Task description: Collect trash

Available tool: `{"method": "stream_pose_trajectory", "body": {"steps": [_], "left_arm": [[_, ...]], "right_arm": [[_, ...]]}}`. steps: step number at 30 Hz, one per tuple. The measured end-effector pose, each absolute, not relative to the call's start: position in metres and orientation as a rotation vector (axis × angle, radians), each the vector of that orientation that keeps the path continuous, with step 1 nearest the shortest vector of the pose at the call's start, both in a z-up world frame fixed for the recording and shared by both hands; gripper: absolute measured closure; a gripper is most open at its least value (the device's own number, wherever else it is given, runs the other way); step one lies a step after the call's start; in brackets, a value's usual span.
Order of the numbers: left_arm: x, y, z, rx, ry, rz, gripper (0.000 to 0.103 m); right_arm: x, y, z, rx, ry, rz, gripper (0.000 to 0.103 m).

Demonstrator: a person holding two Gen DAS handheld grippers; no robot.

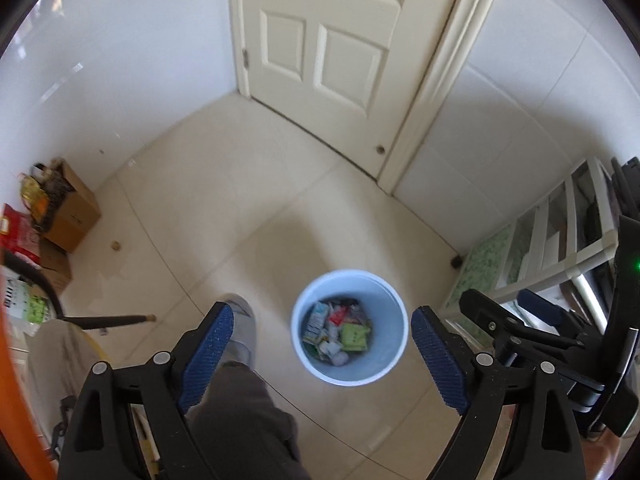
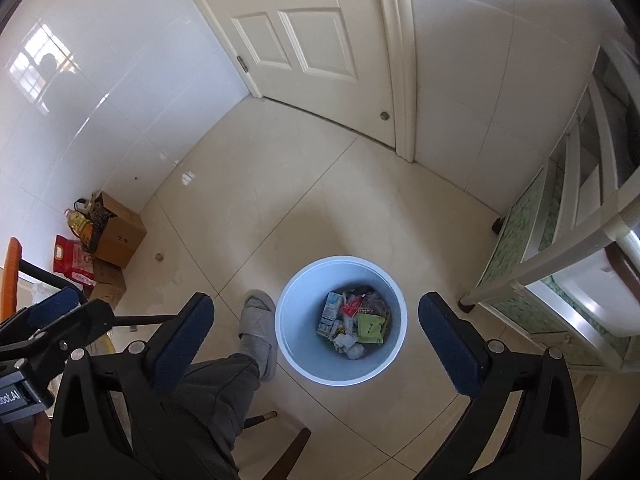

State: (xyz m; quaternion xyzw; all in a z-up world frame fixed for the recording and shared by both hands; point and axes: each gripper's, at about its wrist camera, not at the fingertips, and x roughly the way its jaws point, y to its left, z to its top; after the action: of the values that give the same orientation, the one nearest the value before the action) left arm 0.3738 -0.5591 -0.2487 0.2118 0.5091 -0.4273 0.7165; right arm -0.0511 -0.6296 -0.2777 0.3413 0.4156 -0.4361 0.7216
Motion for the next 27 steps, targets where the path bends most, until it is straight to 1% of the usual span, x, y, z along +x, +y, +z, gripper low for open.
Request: {"method": "stream_pose_trajectory", "body": {"steps": [3,8,11,13,16,21,26,27], "left_arm": [[0.361,-0.524,-0.215,0.426,1.055,-0.930,0.016],[0.335,-0.453,-0.148,0.330,0.887,-0.874,0.015],[0.318,-0.399,-0.109,0.274,0.794,-0.815,0.014],[0.305,-0.354,-0.084,0.236,0.728,-0.767,0.011],[0.282,-0.304,-0.059,0.189,0.644,-0.688,0.010],[0.232,-0.210,-0.026,0.121,0.532,-0.539,0.008],[0.177,-0.132,-0.012,0.088,0.472,-0.399,0.006],[0.162,-0.117,-0.009,0.082,0.460,-0.370,0.004]], "right_arm": [[-0.046,-0.612,-0.249,0.719,0.882,-0.949,0.000],[-0.024,-0.565,-0.185,0.613,0.787,-0.899,0.000],[-0.004,-0.526,-0.145,0.539,0.732,-0.850,0.000],[0.011,-0.498,-0.120,0.495,0.693,-0.810,0.000],[0.037,-0.451,-0.086,0.420,0.651,-0.729,0.000],[0.076,-0.370,-0.049,0.300,0.605,-0.596,0.000],[0.108,-0.287,-0.026,0.205,0.561,-0.475,0.000],[0.111,-0.275,-0.024,0.195,0.556,-0.455,0.000]]}}
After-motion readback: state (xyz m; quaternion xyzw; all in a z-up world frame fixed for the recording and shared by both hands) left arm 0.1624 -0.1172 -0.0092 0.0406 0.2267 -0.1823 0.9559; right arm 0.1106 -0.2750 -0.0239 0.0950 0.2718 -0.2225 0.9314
